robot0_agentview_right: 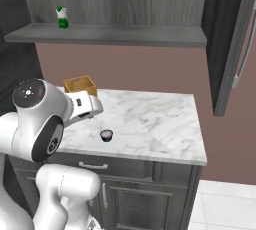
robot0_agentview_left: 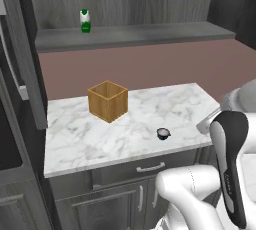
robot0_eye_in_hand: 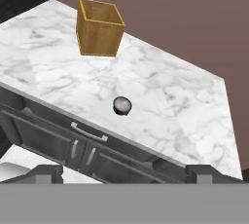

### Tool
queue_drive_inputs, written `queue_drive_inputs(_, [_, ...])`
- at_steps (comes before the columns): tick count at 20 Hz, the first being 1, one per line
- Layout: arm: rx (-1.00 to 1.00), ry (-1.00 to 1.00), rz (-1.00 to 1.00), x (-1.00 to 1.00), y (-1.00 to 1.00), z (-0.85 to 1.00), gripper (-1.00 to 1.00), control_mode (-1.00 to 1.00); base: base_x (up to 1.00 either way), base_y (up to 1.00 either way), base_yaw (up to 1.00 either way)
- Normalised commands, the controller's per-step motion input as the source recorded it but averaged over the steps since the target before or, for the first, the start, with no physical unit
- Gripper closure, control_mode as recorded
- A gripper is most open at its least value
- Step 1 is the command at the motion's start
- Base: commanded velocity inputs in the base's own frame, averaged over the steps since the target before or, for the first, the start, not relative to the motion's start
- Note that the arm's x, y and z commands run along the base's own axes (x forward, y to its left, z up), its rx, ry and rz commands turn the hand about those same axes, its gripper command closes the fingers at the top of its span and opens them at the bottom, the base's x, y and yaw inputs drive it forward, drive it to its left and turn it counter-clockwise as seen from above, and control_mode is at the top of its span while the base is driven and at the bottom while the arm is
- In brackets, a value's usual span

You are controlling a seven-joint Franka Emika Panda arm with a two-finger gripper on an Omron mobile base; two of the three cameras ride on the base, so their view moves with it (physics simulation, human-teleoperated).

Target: Pick the jam and yogurt from the counter and place them in the cabinets closest to them.

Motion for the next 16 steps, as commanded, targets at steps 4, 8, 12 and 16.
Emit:
queue_drive_inputs(4, [0.0,0.0,0.0,0.27,0.03,-0.41,-1.0,-1.0,0.0,0.0,0.0])
queue_drive_inputs(8, [0.0,-0.01,0.0,0.26,0.04,-0.42,-1.0,-1.0,0.0,0.0,0.0])
queue_drive_inputs(12, [0.0,-0.01,0.0,0.25,0.06,-0.47,-1.0,-1.0,0.0,0.0,0.0])
queue_drive_inputs(16, [0.0,-0.02,0.0,0.22,0.06,-0.5,-1.0,-1.0,0.0,0.0,0.0])
